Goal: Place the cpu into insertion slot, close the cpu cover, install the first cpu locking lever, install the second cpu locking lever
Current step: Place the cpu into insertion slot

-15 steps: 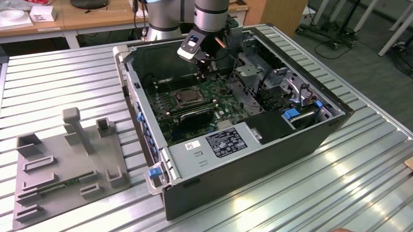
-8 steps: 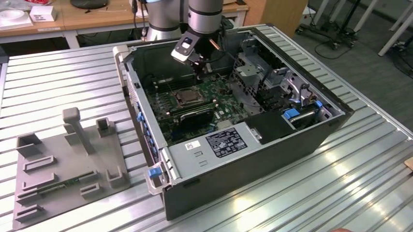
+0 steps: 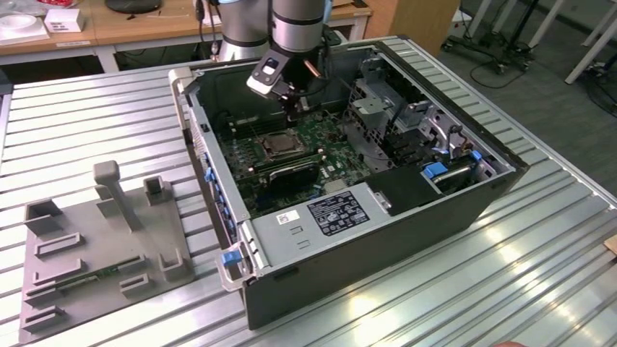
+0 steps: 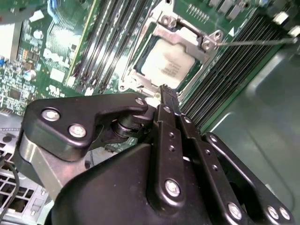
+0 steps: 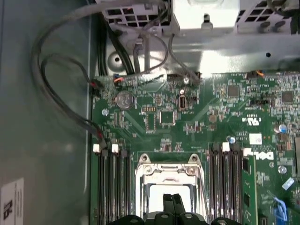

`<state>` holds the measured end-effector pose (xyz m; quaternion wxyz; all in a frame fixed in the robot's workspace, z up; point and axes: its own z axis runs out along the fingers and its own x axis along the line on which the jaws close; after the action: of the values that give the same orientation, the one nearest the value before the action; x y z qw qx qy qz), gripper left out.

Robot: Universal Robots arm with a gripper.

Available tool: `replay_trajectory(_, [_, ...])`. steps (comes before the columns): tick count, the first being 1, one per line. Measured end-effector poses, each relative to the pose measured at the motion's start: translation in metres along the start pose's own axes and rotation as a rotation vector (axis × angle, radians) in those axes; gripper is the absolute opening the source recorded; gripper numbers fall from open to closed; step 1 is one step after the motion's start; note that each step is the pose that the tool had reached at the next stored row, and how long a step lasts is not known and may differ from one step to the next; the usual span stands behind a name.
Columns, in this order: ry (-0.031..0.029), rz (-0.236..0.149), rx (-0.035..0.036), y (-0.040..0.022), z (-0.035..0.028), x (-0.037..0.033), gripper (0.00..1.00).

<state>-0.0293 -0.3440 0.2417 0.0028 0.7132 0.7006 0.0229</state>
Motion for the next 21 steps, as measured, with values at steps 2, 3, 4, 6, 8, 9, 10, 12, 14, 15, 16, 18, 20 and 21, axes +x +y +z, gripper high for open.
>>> replay_trajectory(2, [0.0001,0.0,-0.0001,-0.0015,0.0012,0.0,0.11])
replay_trajectory(3, [0.0,0.0,0.0,-0.0019,0.0019,-0.0001,0.11])
replay_trajectory(4, [0.0,0.001,0.0,-0.0023,0.0027,-0.0001,0.11])
replay_trajectory(6, [-0.0002,0.001,0.0001,-0.0031,0.0033,-0.0002,0.11])
replay_trajectory(8, [0.0,0.001,0.0,-0.0043,0.0036,-0.0002,0.11])
replay_trajectory(9, [0.0,0.001,0.0,-0.0056,0.0037,-0.0002,0.11])
replay_trajectory(10, [0.0,0.001,0.0,-0.0069,0.0039,-0.0002,0.11])
replay_trajectory(12, [-0.0001,0.001,0.0,-0.0084,0.0042,-0.0003,0.11])
replay_trajectory(14, [0.0001,0.001,-0.0001,-0.0097,0.0053,-0.0003,0.11])
replay_trajectory(15, [-0.0001,0.001,0.0,-0.0101,0.0055,-0.0004,0.11])
replay_trajectory(16, [-0.0001,0.001,0.0001,-0.0101,0.0055,-0.0003,0.11])
replay_trajectory(18, [-0.0001,0.001,0.0001,-0.0102,0.0055,-0.0004,0.11])
replay_trajectory(20, [-0.0001,0.001,0.0001,-0.0102,0.0055,-0.0003,0.11])
replay_trajectory(21, [0.0,0.001,0.0,-0.0105,0.0056,-0.0003,0.11])
